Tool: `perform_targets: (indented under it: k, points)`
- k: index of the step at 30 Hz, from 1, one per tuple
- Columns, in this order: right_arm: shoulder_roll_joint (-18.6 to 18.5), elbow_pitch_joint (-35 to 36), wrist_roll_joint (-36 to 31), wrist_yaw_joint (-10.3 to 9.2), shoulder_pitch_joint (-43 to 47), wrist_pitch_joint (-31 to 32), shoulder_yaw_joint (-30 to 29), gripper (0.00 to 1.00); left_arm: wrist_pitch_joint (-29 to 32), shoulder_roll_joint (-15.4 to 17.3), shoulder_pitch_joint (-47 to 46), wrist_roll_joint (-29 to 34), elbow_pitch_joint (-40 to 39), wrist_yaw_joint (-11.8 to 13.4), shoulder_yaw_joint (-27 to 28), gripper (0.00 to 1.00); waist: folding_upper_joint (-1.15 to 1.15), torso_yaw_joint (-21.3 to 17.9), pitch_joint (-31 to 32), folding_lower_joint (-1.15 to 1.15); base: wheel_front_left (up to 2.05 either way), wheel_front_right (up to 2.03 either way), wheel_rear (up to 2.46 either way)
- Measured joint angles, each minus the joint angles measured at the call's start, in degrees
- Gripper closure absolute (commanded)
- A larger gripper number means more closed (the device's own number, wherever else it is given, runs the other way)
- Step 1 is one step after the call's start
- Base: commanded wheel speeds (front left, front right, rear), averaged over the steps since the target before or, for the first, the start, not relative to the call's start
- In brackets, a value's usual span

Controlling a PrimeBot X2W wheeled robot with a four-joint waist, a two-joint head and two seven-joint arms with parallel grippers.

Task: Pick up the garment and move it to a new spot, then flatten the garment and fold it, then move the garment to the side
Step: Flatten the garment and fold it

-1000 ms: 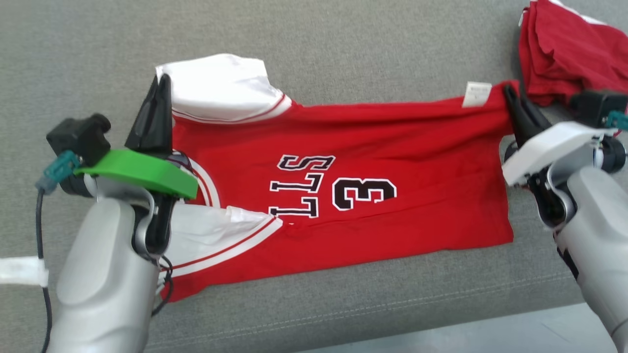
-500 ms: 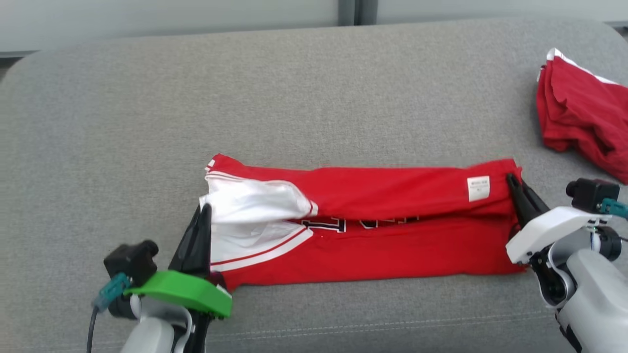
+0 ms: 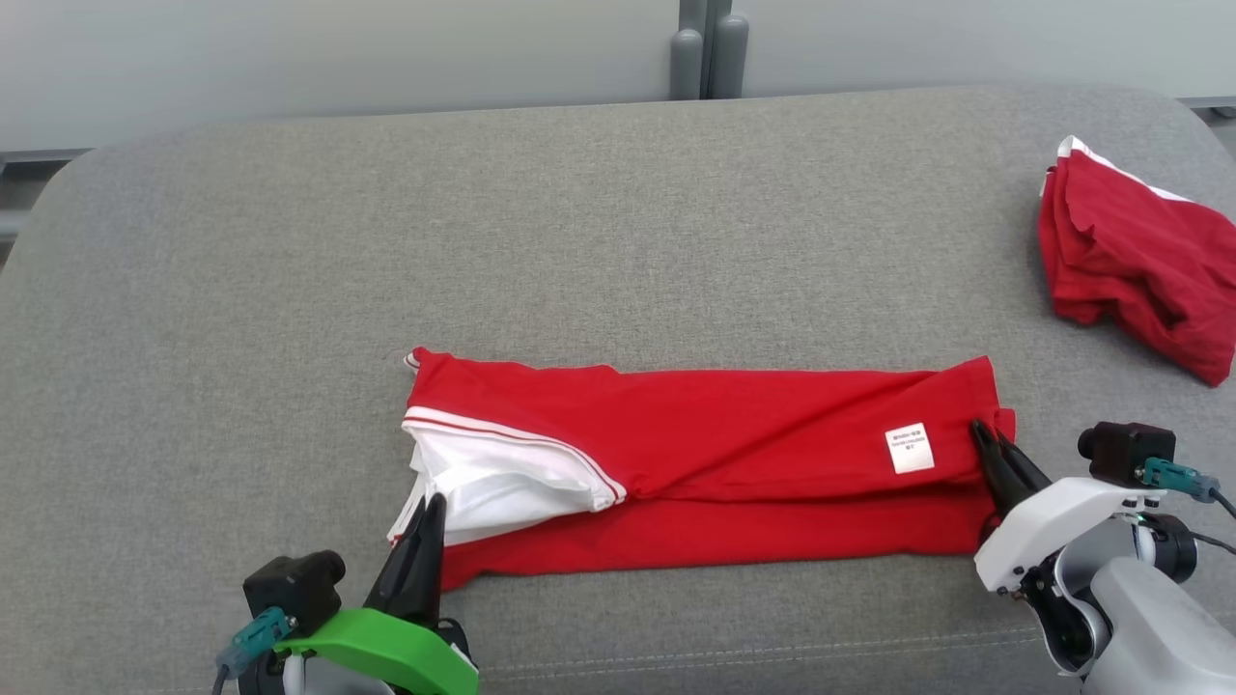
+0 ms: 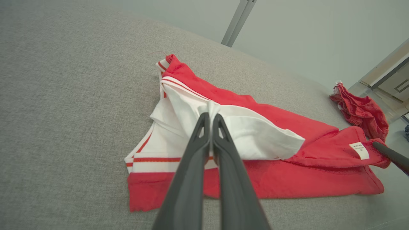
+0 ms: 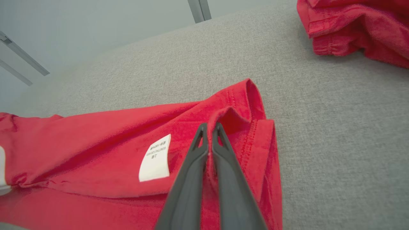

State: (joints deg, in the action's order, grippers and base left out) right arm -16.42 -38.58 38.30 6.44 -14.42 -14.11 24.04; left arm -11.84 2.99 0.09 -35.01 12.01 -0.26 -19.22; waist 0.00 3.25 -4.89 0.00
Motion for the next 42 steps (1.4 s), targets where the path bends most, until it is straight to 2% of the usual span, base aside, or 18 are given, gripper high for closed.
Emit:
perform_targets:
  k: [1, 2, 3, 4, 5, 10, 17, 26, 30, 35, 42]
  points:
    - [0.01, -0.15, -0.20, -0.23, 0.15, 0.00, 0.03, 0.65, 0.32, 0.02, 0.00, 0.00, 0.25, 0.21, 0.03, 0.53, 0.00, -0.21, 0.04, 0.00, 0.00, 0.00, 0.00]
    - [0.04, -0.32, -0.20, -0.49, 0.41, 0.00, 0.00, 0.55, 0.55, 0.02, 0.00, 0.00, 0.44, 0.37, 0.11, 0.47, 0.00, -0.41, 0.06, 0.00, 0.00, 0.00, 0.00]
    - [0.05, -0.58, -0.21, -0.55, 0.69, 0.00, 0.01, 0.21, 0.73, 0.01, 0.01, -0.04, 0.63, 0.65, 0.37, 0.31, 0.00, -0.61, 0.06, 0.00, 0.00, 0.00, 0.00]
    - [0.05, -0.88, -0.23, -0.58, 0.99, -0.01, 0.01, 0.07, 1.15, 0.10, 0.03, -0.03, 0.97, 1.09, 0.58, 0.06, 0.00, -0.82, 0.03, 0.00, 0.00, 0.00, 0.00]
    - [0.11, -1.19, -0.23, -0.64, 1.19, -0.01, 0.01, 0.00, 1.21, 0.32, 0.18, 0.00, 1.21, 1.54, 0.82, 0.00, 0.00, -1.03, 0.00, 0.00, 0.00, 0.00, 0.00]
    - [0.01, -2.07, -0.58, -1.56, 1.76, -0.04, -0.09, 0.00, 1.64, 1.94, 1.52, 0.03, 1.77, 3.36, 2.89, 0.00, 0.00, -2.08, -0.51, 0.00, 0.00, 0.00, 0.00]
    - [-0.87, -2.03, -0.31, -2.23, 2.72, -0.05, -2.49, 0.00, 1.12, 3.78, 3.08, 0.59, -0.32, 4.45, 5.06, 0.00, 0.00, -2.54, -1.12, 0.00, 0.00, 0.00, 0.00]
    - [-2.57, -0.27, 0.25, -3.47, 6.18, -0.07, -4.61, 0.00, -0.90, 5.11, 2.55, 5.52, -5.87, 4.87, 5.00, 0.00, 0.00, -2.15, -0.03, 0.00, 0.00, 0.00, 0.00]
    - [-2.63, 1.18, 0.75, -3.41, 6.14, -0.05, -5.17, 0.00, -1.38, 4.80, 1.98, 6.59, -7.90, 5.22, 4.21, 0.00, 0.00, -2.80, 0.39, 0.00, 0.00, 0.00, 0.00]
    - [-2.55, 1.81, 1.14, -2.24, 4.89, 0.22, -4.75, 0.00, -1.40, 3.75, 1.37, 7.75, -9.53, 5.24, 2.50, 0.00, 0.00, -2.82, 0.55, 0.00, 0.00, 0.00, 0.00]
    - [-2.48, 0.49, 2.83, -1.98, 2.64, 4.39, -4.34, 0.00, -1.40, 3.65, 0.73, 8.92, -10.95, 5.24, 0.91, 0.00, 0.00, -1.29, 0.18, 0.00, 0.00, 0.00, 0.00]
